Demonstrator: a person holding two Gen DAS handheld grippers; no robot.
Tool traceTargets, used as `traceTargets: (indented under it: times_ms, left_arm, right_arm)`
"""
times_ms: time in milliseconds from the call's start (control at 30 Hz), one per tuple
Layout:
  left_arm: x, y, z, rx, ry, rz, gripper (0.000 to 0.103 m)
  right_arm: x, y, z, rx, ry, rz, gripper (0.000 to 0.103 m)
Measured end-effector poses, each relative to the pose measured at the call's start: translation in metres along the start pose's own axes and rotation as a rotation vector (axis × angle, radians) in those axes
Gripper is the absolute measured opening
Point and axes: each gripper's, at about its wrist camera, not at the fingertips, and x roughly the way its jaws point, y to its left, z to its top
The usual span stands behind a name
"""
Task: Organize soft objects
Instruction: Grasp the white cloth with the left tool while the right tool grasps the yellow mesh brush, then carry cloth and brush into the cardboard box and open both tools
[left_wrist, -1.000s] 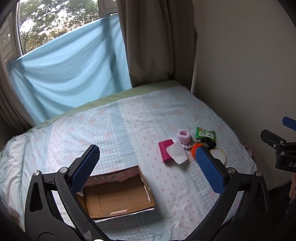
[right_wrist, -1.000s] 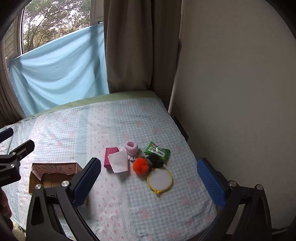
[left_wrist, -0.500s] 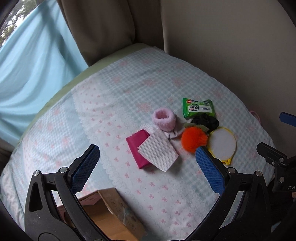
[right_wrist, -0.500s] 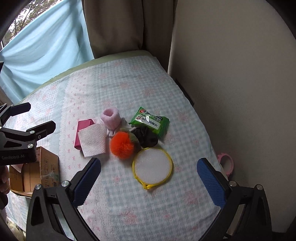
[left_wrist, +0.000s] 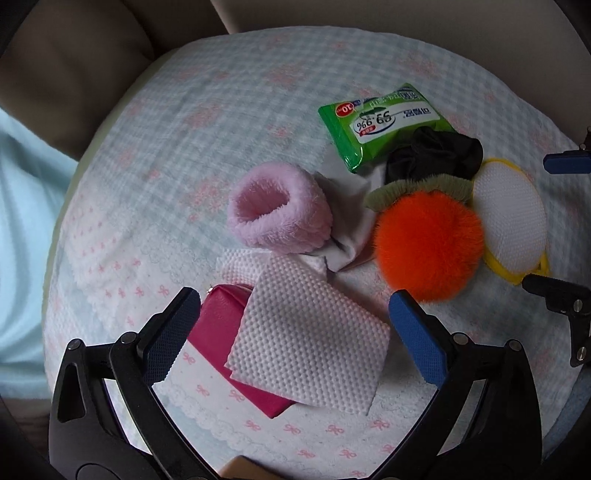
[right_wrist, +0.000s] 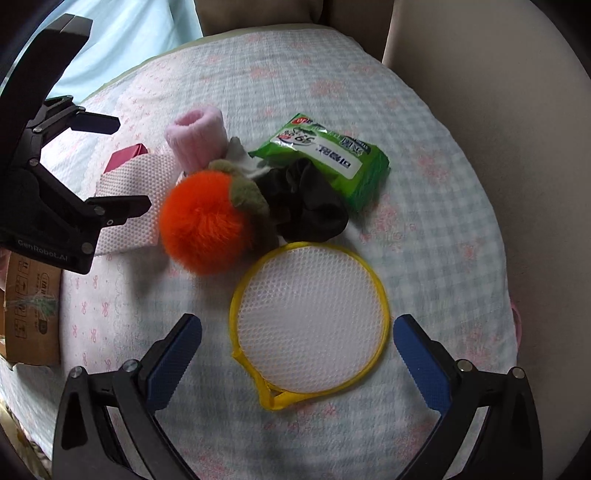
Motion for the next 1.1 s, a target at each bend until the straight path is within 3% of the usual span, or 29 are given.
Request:
traceTargets:
  times_ms: [233,433,533,600,700,767,867,1100]
  left_arm:
    - [0.039,-0.028,0.005,0.195,0.08,-0.051,0.09]
    - [0.065,-0.036,0.004,0.229,0.172,-0.084,0.088]
    - [0.068,-0.038,0.004,0.216,0.181,-0.12,0.071]
    - [0.068,-0.039,0.004,0.203,0.181,-0.143,0.062]
    - [0.066,-0.038,0.004,0.2,0.175,-0.144,0.042]
    - [0.063,-0.034,0.003,0.187,0.172,-0.134,0.019]
    - [0.061,-0.027,0.004,0.158,0.171,-0.104,0.012]
    - [0.053,-0.007,0.004,0.058,0.145,-0.117,0.008]
  right_arm:
    - [0.028,-0.005,-0.006,-0.011,0.036,0.023,0.103]
    - [0.038,-0.001,-0.004,-0.06,0.037,-0.011,0.103]
    - [0.041,0.0,-0.004,-0.072,0.033,-0.032,0.101]
    - [0.045,0.003,-0.001,-0.078,0.03,-0.067,0.087]
    - [0.049,0.002,0.007,-0.072,0.027,-0.086,0.078]
    - [0.049,0.002,0.007,-0.068,0.028,-0.089,0.074]
    - [0.046,0.003,0.007,-0.075,0.024,-0.1,0.065]
    - [0.032,-0.011,0.012,-0.044,-0.013,-0.096,0.035]
